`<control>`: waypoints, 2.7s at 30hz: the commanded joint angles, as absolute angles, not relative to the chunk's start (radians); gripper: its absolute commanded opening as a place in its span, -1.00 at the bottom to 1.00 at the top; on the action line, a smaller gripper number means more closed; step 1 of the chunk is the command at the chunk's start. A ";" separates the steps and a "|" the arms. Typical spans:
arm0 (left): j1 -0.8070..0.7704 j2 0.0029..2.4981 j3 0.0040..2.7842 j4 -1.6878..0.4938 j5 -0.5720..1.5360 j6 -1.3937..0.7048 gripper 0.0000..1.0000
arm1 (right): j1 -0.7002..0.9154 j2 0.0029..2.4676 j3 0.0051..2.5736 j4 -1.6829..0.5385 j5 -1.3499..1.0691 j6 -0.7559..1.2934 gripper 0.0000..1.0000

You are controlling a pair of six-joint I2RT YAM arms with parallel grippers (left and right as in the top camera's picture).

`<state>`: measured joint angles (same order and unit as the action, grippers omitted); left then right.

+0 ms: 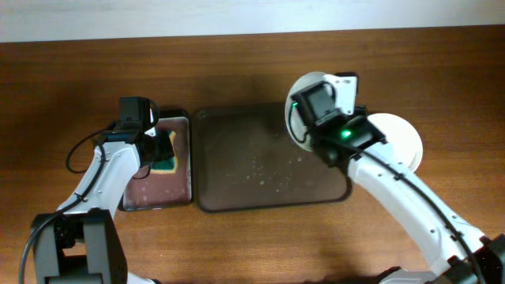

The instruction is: Clean dirty plates on tray and stack at the side

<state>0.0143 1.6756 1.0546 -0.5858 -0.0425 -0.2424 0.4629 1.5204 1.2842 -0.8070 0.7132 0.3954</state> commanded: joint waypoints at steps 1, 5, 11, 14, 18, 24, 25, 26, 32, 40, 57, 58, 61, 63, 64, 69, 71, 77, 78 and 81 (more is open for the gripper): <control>0.016 1.673 1.047 -0.588 -0.049 -0.237 0.03 | 0.339 1.459 1.290 -0.839 0.405 0.429 -0.92; 0.016 1.673 1.047 -0.591 -0.050 -0.237 0.03 | 0.083 1.448 1.290 -0.886 0.084 0.473 -0.92; 0.016 1.673 1.047 -0.600 -0.050 -0.237 0.03 | -0.257 1.454 1.286 -0.985 -0.091 0.420 -0.92; 0.016 1.673 1.047 -0.604 -0.050 -0.237 0.03 | -0.383 1.478 1.251 -0.996 -0.067 0.420 -0.92; 0.016 1.673 1.047 -0.606 -0.050 -0.237 0.03 | -0.476 1.553 1.213 -0.987 -0.066 0.395 -0.92; 0.016 1.673 1.047 -0.607 -0.049 -0.237 0.03 | -0.478 1.645 1.213 -0.957 -0.067 0.371 -0.92; 0.016 1.673 1.047 -0.607 -0.049 -0.237 0.03 | -0.478 1.650 1.213 -0.950 -0.067 0.371 -0.89; 0.016 1.673 1.047 -0.607 -0.050 -0.237 0.03 | -0.478 1.650 1.213 -0.947 -0.070 0.371 -0.38; 0.015 1.673 1.107 -0.645 -0.045 -0.159 0.39 | -0.408 1.650 1.217 -0.947 -0.366 0.196 0.46; -0.006 1.631 1.349 -1.044 0.135 -0.167 0.83 | -0.095 1.597 1.416 -1.221 -0.110 0.142 0.89; -0.006 0.649 0.829 -0.914 0.131 -0.155 0.99 | -0.078 0.714 1.174 -1.189 -0.043 0.165 0.97; -0.006 0.623 0.829 -0.914 0.131 -0.155 1.00 | -0.078 0.710 1.174 -1.190 -0.043 0.165 0.97; -0.006 0.606 0.829 -0.915 0.131 -0.155 0.99 | -0.078 0.716 1.174 -1.189 -0.043 0.165 0.97; -0.006 0.606 0.829 -0.914 0.132 -0.155 0.99 | -0.078 0.716 1.174 -1.189 -0.043 0.165 0.97; -0.006 0.606 0.829 -0.915 0.131 -0.155 0.99 | -0.078 0.716 1.174 -1.189 -0.043 0.165 0.97; -0.006 0.606 0.829 -0.915 0.132 -0.155 0.99 | -0.079 0.715 1.174 -1.199 0.008 0.134 0.97; -0.006 0.606 0.829 -0.915 0.131 -0.155 0.99 | -0.078 0.701 1.172 -1.191 0.023 0.104 0.97; -0.006 0.606 0.829 -0.915 0.132 -0.155 0.99 | -0.052 0.392 0.893 -0.796 -0.003 0.105 0.98; -0.006 0.606 0.829 -0.915 0.132 -0.155 0.99 | -0.044 0.319 0.816 -0.722 -0.003 0.105 0.97; -0.006 0.606 0.829 -0.915 0.131 -0.155 1.00 | -0.016 0.153 0.607 -0.503 -0.007 0.105 0.97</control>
<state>-0.0044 0.6094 0.8349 -0.9176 0.1242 -0.1715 -0.0414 0.2371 0.7250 -0.5999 -0.0044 0.1051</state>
